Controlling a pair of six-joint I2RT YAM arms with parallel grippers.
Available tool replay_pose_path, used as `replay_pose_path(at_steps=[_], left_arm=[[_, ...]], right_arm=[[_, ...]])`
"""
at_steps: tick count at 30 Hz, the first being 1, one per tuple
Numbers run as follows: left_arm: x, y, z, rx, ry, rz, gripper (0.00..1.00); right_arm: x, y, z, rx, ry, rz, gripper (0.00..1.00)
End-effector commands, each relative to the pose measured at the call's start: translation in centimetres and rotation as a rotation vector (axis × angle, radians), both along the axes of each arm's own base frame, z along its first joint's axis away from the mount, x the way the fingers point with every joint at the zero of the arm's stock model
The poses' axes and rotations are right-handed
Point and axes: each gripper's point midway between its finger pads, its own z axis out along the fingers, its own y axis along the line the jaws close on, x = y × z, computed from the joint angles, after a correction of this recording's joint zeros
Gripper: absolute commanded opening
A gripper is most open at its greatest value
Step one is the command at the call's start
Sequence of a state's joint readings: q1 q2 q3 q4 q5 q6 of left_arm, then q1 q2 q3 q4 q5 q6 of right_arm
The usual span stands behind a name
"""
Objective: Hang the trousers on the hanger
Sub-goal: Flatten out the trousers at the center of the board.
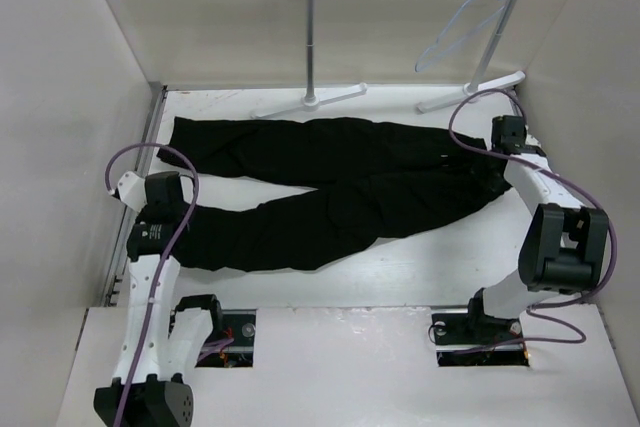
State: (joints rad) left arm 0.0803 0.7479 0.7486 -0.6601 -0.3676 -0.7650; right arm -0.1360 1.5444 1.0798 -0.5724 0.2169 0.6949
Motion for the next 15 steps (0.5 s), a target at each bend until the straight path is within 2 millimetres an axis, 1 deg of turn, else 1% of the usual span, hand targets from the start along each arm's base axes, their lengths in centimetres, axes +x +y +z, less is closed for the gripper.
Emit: replay_pose_path(at_steps=[1, 3, 6, 8, 10, 11, 13, 14, 15], left_arm=[[3.1, -0.1, 4.6, -0.018, -0.16, 0.001, 0.05], [3.8, -0.1, 6.4, -0.03, -0.198, 0.008, 0.05], [4.6, 0.1, 9.6, -0.037, -0.27, 0.021, 0.05], [4.6, 0.5, 11.3, -0.026, -0.305, 0.039, 0.05], [4.4, 1.0, 12.3, -0.013, -0.321, 0.058, 0.05], [4.4, 1.3, 12.7, -0.008, -0.328, 0.071, 0.05], [4.3, 1.7, 13.4, -0.012, -0.345, 0.1, 0.05], [4.3, 2.0, 13.6, -0.013, -0.352, 0.115, 0.05], [4.2, 2.3, 14.0, -0.013, -0.362, 0.132, 0.05]], right_arm=[[-0.5, 0.2, 1.7, 0.007, -0.036, -0.025, 0.06], [-2.9, -1.0, 2.9, -0.037, -0.082, -0.099, 0.01], [-7.1, -2.3, 4.8, -0.108, -0.176, -0.175, 0.0], [-10.3, -2.9, 4.3, -0.106, -0.197, -0.234, 0.01], [-13.2, -2.9, 2.8, -0.069, -0.202, -0.295, 0.03], [-14.4, -2.8, 2.0, -0.041, -0.214, -0.339, 0.02], [-16.2, -2.2, 0.2, 0.014, -0.211, -0.409, 0.03], [-16.4, -1.8, -0.1, 0.025, -0.213, -0.421, 0.03], [-16.4, -1.3, 0.3, 0.031, -0.217, -0.419, 0.05]])
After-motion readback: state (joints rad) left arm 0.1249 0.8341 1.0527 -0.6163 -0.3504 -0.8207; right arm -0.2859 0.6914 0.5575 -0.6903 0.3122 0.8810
